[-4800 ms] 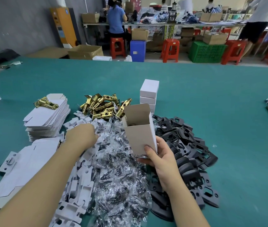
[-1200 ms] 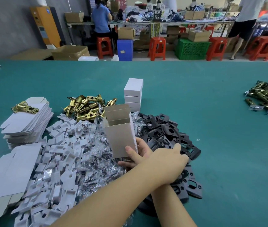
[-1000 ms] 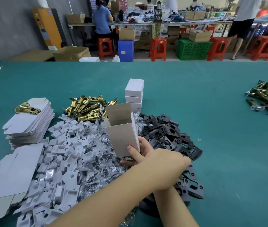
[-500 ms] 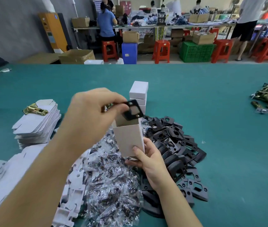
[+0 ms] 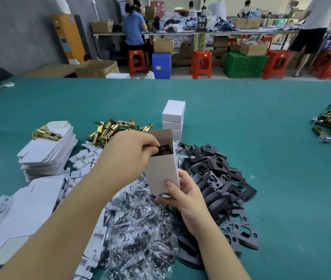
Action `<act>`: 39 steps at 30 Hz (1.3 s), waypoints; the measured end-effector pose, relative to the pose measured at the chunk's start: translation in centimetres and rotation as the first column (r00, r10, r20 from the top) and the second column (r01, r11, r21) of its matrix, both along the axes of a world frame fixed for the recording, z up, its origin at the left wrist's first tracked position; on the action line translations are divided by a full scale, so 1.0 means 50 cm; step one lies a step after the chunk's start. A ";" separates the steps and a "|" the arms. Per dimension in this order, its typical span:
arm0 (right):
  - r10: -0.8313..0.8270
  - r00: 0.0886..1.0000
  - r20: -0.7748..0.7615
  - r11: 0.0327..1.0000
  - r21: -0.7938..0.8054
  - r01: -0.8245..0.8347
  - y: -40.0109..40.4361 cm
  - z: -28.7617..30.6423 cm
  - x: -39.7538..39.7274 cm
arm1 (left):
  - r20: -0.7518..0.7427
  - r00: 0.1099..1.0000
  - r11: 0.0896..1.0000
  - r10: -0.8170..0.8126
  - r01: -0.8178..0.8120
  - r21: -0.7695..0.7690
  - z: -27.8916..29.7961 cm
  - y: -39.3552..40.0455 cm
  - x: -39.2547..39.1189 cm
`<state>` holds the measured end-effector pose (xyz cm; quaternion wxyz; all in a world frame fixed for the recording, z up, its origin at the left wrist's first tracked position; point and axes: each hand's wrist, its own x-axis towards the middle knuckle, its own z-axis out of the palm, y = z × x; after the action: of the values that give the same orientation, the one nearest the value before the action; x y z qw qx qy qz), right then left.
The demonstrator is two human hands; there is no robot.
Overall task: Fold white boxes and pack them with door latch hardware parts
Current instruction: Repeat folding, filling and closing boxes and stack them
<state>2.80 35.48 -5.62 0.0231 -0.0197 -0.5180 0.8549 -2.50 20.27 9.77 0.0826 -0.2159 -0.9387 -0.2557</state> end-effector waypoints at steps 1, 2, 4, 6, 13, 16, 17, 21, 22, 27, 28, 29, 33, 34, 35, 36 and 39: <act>0.000 1.000 -0.003 1.000 -0.007 0.000 0.001 0.000 0.000 | 0.037 0.999 1.000 -0.013 0.014 -0.018 -0.003 0.002 -0.002; -0.003 1.000 -0.007 1.000 -0.011 0.003 0.002 0.000 -0.001 | 0.068 0.997 0.999 -0.025 0.028 -0.032 -0.005 0.004 -0.003; -0.008 1.000 -0.014 1.000 -0.012 0.008 0.003 0.000 -0.001 | 0.108 0.993 0.997 -0.053 0.058 -0.050 -0.010 0.008 -0.005; -0.011 1.000 -0.020 1.000 -0.013 0.010 0.004 -0.002 -0.001 | 0.132 0.988 0.994 -0.078 0.088 -0.066 -0.011 0.011 -0.008; -0.008 1.000 -0.026 0.999 -0.054 0.007 0.007 -0.002 -0.002 | 0.298 0.936 0.965 -0.188 0.232 -0.121 -0.015 0.011 -0.015; -0.005 1.000 -0.019 0.998 -0.070 0.004 0.007 -0.001 -0.002 | 0.247 0.948 0.973 -0.200 0.222 -0.066 -0.018 0.011 -0.013; -0.007 1.000 -0.014 0.998 -0.070 0.006 0.007 -0.001 -0.003 | 0.218 0.954 0.975 -0.206 0.220 -0.040 -0.018 0.011 -0.011; -0.023 1.000 0.005 0.997 -0.079 0.023 0.007 -0.005 -0.003 | 0.070 0.969 0.961 -0.236 0.223 0.162 -0.013 0.005 -0.006; -0.025 1.000 0.008 0.996 -0.084 0.026 0.008 -0.005 -0.004 | 0.026 0.974 0.951 -0.226 0.215 0.224 -0.012 0.001 -0.007; -0.034 0.998 0.044 0.989 -0.143 0.040 0.011 -0.003 -0.006 | -0.063 0.995 0.898 -0.073 0.093 0.431 -0.029 -0.028 -0.026; -0.033 0.998 0.051 0.984 -0.175 0.042 0.012 -0.003 -0.006 | -0.042 0.998 0.894 -0.053 0.066 0.443 -0.035 -0.032 -0.031; -0.033 0.998 0.054 0.977 -0.208 0.043 0.013 -0.002 -0.006 | -0.014 0.999 0.894 -0.047 0.048 0.446 -0.043 -0.037 -0.034; -0.028 0.998 0.050 0.972 -0.230 0.039 0.013 0.000 -0.006 | 0.173 0.977 0.913 -0.127 0.047 0.404 -0.076 -0.039 -0.038; -0.021 0.999 0.048 0.975 -0.222 0.031 0.012 0.000 -0.006 | 0.213 0.966 0.917 -0.147 0.052 0.396 -0.084 -0.036 -0.038; -0.014 0.999 0.045 0.977 -0.211 0.024 0.011 0.001 -0.006 | 0.253 0.953 0.914 -0.165 0.052 0.402 -0.093 -0.032 -0.037; -0.009 0.999 0.043 0.980 -0.198 0.018 0.010 0.002 -0.005 | 0.292 0.939 0.907 -0.183 0.047 0.419 -0.101 -0.028 -0.036; -0.001 0.999 0.043 0.987 -0.159 0.008 0.008 0.003 -0.004 | 0.359 0.903 0.883 -0.237 0.046 0.467 -0.124 -0.020 -0.034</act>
<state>2.62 35.88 -5.48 0.0124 -0.0410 -0.4483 0.8928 -4.20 19.25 3.55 -0.0860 -0.2026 -0.8319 -0.5095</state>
